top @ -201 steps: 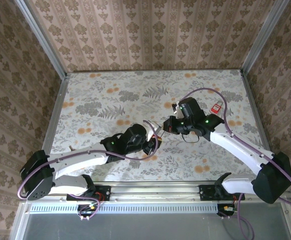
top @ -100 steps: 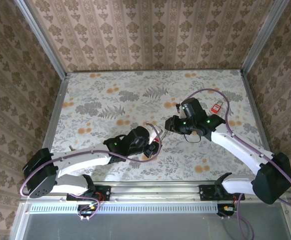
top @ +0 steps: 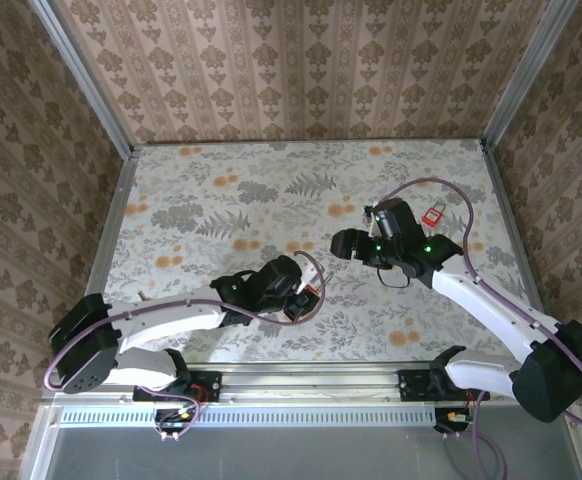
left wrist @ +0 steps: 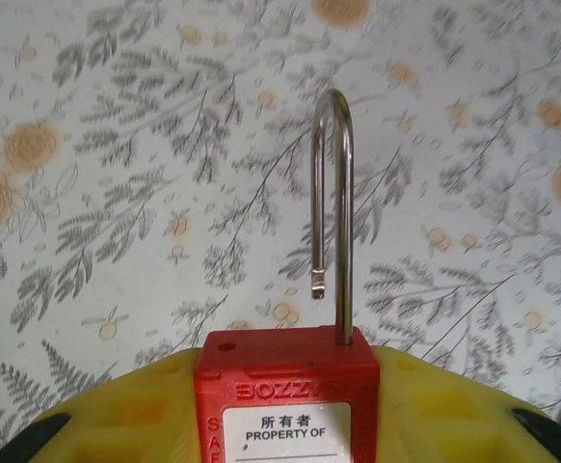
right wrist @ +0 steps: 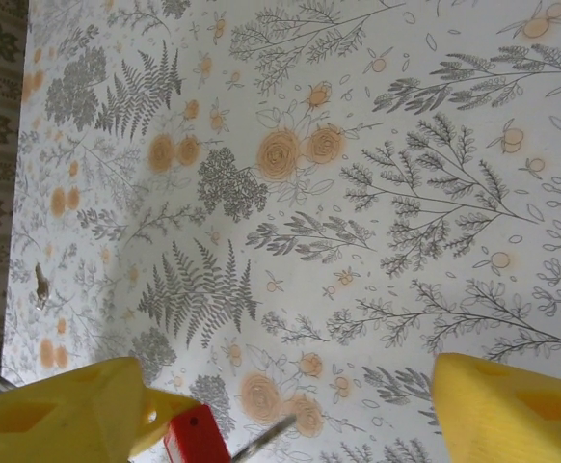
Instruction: Unlock with the key
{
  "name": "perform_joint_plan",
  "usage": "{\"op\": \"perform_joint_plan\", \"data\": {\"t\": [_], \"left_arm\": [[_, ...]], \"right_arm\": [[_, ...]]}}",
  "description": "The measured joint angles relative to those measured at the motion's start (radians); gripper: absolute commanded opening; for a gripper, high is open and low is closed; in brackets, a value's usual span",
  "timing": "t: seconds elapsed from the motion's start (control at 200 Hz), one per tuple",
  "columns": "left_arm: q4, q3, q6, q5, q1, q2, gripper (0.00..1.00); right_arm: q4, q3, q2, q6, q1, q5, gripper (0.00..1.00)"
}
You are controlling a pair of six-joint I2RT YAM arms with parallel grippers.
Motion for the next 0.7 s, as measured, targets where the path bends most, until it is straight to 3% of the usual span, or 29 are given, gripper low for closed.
{"op": "perform_joint_plan", "data": {"t": [0.695], "left_arm": [[-0.153,0.090,-0.118,0.118,0.206,0.259,0.00]], "right_arm": [[0.001,-0.077,-0.082,-0.047,0.000,0.023,0.90]]}}
